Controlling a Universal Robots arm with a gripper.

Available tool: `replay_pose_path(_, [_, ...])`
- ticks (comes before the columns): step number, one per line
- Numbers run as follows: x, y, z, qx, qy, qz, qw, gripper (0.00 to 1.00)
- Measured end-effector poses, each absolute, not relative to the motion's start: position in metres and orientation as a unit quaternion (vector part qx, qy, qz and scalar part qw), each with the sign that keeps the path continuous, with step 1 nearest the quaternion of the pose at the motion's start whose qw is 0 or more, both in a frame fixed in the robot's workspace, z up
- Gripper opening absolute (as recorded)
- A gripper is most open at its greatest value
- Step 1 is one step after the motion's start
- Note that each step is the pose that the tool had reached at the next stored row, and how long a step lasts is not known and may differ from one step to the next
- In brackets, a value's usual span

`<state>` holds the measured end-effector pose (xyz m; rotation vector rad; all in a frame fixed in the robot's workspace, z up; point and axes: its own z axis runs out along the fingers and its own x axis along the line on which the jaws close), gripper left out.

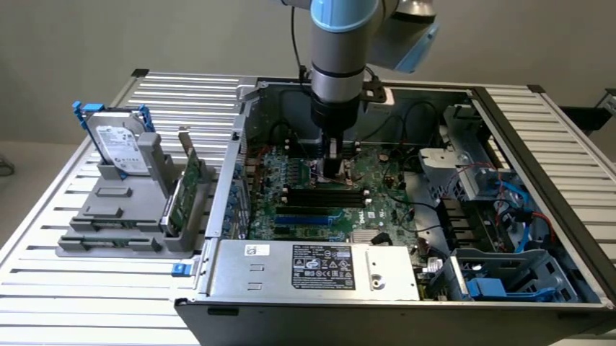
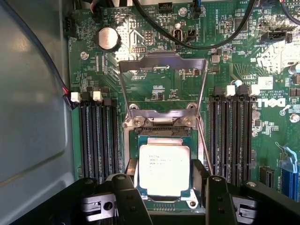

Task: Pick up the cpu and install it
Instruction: 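Place the cpu into insertion slot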

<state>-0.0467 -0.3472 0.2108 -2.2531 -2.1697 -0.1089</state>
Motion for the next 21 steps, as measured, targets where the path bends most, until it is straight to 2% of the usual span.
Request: replay_pose_path(21, [-0.0485, -0.3478, 0.2019, -0.716, -0.697, -0.040, -0.004, 0.55])
